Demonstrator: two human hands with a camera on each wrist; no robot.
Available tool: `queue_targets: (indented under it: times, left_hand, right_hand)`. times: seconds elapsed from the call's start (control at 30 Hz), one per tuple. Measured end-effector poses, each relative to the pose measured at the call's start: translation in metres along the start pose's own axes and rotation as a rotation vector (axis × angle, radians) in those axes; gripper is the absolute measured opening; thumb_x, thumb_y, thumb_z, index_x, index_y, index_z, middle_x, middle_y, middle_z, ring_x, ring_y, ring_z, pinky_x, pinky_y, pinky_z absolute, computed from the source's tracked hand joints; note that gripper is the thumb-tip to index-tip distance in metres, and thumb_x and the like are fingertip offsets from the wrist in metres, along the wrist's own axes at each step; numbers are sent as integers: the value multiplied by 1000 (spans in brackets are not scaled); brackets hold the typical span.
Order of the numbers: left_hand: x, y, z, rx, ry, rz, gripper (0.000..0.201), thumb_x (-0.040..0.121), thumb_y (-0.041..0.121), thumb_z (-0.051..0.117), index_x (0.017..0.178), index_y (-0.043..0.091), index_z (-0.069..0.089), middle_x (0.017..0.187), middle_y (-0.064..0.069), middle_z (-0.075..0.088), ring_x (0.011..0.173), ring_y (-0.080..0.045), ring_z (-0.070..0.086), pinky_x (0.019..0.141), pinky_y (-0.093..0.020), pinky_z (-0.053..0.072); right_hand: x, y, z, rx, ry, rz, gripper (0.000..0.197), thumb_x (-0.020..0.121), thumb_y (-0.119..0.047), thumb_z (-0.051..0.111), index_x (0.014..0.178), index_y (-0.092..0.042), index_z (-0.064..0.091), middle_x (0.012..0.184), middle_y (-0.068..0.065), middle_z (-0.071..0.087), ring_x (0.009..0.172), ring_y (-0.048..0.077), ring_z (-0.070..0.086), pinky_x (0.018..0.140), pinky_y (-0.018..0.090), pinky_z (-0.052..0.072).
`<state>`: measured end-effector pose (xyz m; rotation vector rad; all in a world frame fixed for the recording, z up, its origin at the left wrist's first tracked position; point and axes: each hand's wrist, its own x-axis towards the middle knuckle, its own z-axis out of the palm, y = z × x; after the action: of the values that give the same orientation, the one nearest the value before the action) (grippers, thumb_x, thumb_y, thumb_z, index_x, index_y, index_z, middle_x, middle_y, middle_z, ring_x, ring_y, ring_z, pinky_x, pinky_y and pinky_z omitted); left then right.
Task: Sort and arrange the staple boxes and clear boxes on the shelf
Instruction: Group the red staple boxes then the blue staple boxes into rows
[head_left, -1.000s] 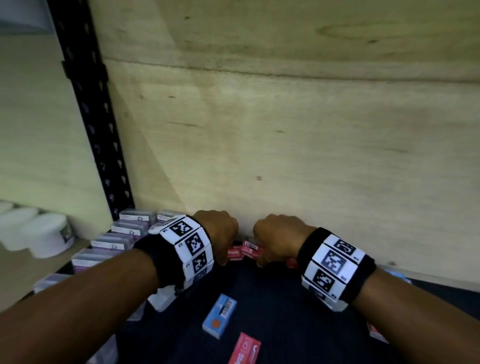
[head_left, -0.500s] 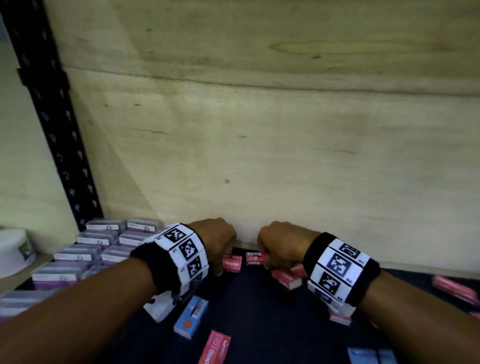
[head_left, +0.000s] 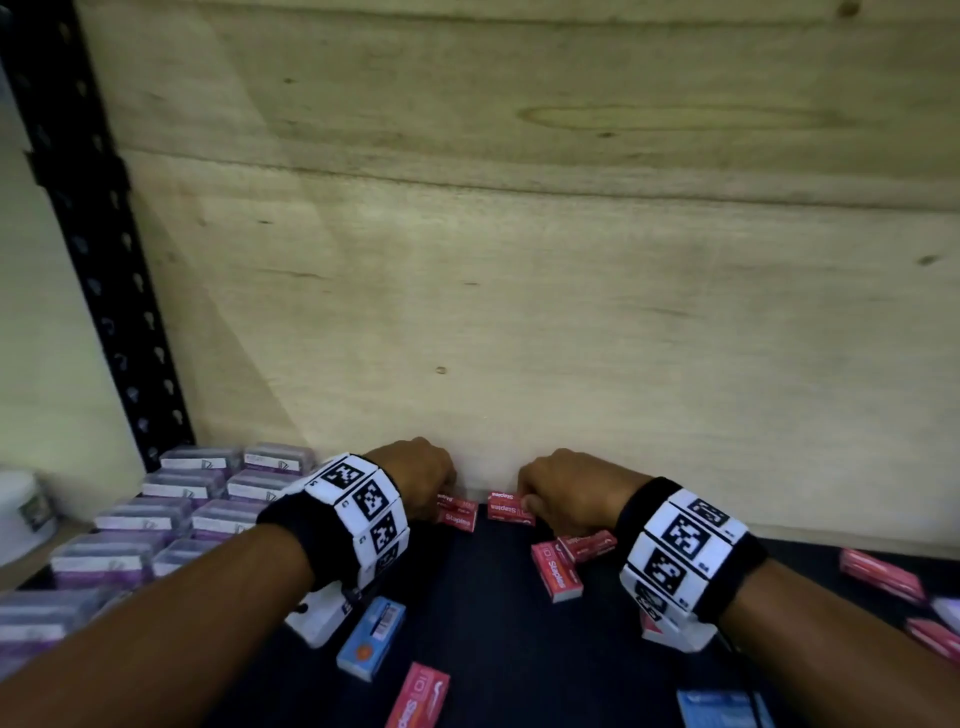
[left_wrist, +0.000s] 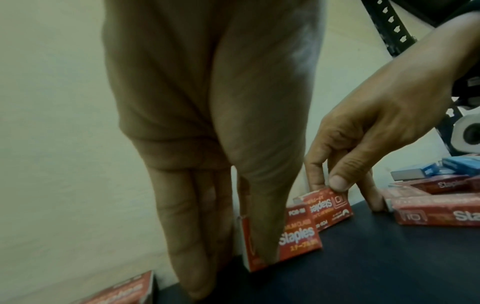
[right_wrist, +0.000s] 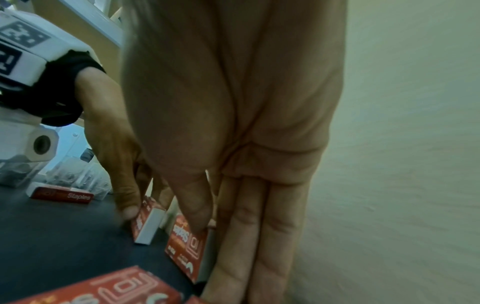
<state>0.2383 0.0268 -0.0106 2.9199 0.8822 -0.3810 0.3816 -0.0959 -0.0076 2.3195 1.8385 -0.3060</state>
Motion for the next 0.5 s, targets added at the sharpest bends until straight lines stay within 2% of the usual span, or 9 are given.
queue_targets:
  times: [0.1, 0.27, 0.5]
  left_hand:
    - [0, -1, 1, 15, 10, 7, 31, 91, 26, 65, 120, 15, 63, 117, -7, 64, 103, -24, 63, 76, -26, 44]
    - [1, -2, 3, 26, 27, 4, 31, 87, 27, 69, 115, 16, 60, 112, -4, 63, 99, -23, 62, 72, -27, 43]
    - [1, -2, 4, 23, 38, 7, 33, 84, 32, 71, 113, 21, 60, 112, -1, 62, 96, -21, 59, 72, -26, 41]
  right_hand:
    - [-1, -1, -2, -17, -2, 14, 28, 103, -28, 45, 113, -7, 62, 109, 11, 66, 87, 24, 58, 71, 30, 42]
    - [-6, -3, -3, 20, 10, 33, 29, 96, -33, 60, 114, -11, 61, 110, 7, 66, 97, 24, 63, 76, 32, 49]
    - [-20, 4, -2, 129, 96, 74, 23, 92, -34, 63, 106, -22, 49, 104, 2, 59, 90, 19, 56, 69, 27, 42]
